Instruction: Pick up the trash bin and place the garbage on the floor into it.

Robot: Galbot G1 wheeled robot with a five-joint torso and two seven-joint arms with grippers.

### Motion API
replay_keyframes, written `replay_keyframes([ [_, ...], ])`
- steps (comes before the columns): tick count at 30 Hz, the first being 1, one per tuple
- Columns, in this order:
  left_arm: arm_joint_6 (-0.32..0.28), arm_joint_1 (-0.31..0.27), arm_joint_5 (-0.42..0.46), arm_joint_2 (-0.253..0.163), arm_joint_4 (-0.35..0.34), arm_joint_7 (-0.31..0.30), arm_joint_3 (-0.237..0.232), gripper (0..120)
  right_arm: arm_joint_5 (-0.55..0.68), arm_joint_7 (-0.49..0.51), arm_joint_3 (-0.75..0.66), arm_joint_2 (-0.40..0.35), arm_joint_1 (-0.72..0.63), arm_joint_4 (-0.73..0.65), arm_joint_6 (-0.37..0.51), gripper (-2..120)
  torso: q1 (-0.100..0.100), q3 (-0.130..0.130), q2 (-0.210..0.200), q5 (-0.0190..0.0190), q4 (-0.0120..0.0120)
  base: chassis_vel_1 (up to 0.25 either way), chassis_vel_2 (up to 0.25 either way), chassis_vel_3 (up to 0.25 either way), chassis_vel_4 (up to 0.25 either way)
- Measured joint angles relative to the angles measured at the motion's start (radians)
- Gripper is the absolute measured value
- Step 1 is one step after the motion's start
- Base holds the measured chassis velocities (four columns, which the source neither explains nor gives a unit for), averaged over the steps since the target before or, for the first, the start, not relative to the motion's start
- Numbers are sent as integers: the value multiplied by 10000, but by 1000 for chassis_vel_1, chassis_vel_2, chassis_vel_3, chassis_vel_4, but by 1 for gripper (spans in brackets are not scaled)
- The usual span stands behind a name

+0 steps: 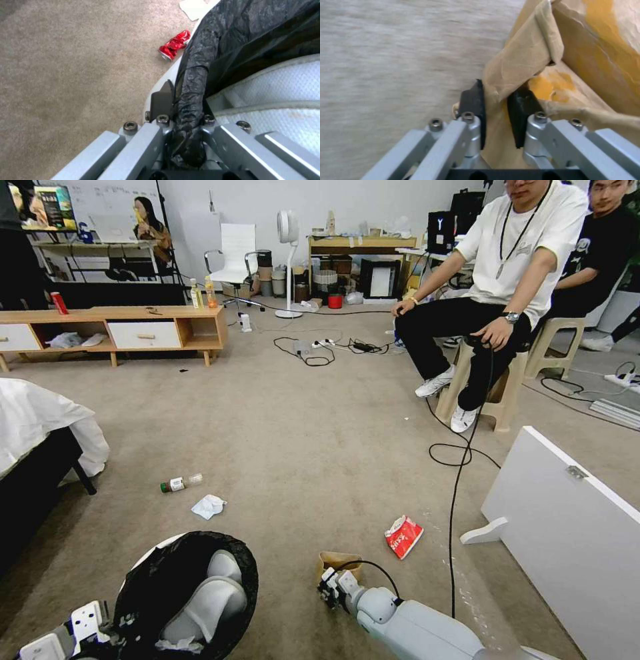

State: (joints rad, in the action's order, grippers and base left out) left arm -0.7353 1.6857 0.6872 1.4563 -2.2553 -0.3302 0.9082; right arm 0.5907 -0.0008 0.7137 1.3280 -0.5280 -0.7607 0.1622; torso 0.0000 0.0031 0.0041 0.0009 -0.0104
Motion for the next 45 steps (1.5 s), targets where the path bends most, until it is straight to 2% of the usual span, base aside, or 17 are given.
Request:
replay_keyframes([
  [1,0,-1,-22,2,-1,0,-3,1,-7,72,-77,13,11,102,-30,11,0,-1,0,-20,-7,0,0,0,0],
  [3,0,-4,-21,2,-1,4,-12,1,-7,116,-134,54,9,158,-59,8,0,1,-1,-17,-11,0,0,0,0],
  [4,0,-7,-24,3,-2,18,-23,1,-3,195,-210,95,9,224,-72,4,0,2,-1,-3,-9,0,0,0,0],
  [5,1,-8,-55,16,-1,19,-34,1,13,324,-328,127,13,299,-73,2,0,2,-2,-16,-8,0,0,0,0],
  [12,0,-22,-122,51,17,40,-87,1,204,617,-447,87,9,184,-58,1,0,3,-3,-13,-7,0,0,0,0],
  [19,0,-44,-142,51,86,59,-119,1,958,924,-550,-257,-87,-776,-63,1,0,3,-3,-8,-3,0,0,0,0],
  [22,0,-50,-149,44,100,59,-138,1,1234,1156,-625,-522,-164,-1396,-63,1,1,3,-3,-10,-3,0,0,0,0],
  [23,0,-52,-149,11,105,60,-142,1,1524,1400,-761,-841,-239,-2040,11,1,1,3,-3,-6,-3,0,0,0,0],
  [25,0,-52,-149,-2,105,60,-142,1,1611,1474,-795,-957,-254,-2244,33,1,1,3,-3,-6,-3,0,0,0,0],
  [26,0,-52,-134,-45,108,52,-138,1,1832,1735,-974,-1417,-306,-2989,57,1,1,2,-3,-9,-4,0,0,0,0],
  [30,-1,-63,-99,-88,108,43,-124,1,1938,1969,-1246,-1989,-344,-3817,59,1,0,2,-3,-10,-7,0,0,0,0],
  [32,-2,-78,-45,-146,104,43,-104,1,2105,2190,-1644,-2563,-358,-4926,114,0,0,1,-2,-9,-6,0,0,0,0],
  [38,-2,-130,7,-199,87,35,-92,1,2267,2535,-1944,-3086,-362,-6142,290,0,0,1,-2,-7,0,0,0,0,0],
  [42,-2,-182,56,-222,68,12,-118,1,2301,2795,-2401,-3650,-504,-7398,430,0,1,1,-3,-8,-6,0,0,0,0],
  [45,-2,-194,59,-228,68,10,-133,1,2268,2813,-2618,-3785,-544,-7820,435,0,1,1,-2,-8,-5,0,0,0,0],
])
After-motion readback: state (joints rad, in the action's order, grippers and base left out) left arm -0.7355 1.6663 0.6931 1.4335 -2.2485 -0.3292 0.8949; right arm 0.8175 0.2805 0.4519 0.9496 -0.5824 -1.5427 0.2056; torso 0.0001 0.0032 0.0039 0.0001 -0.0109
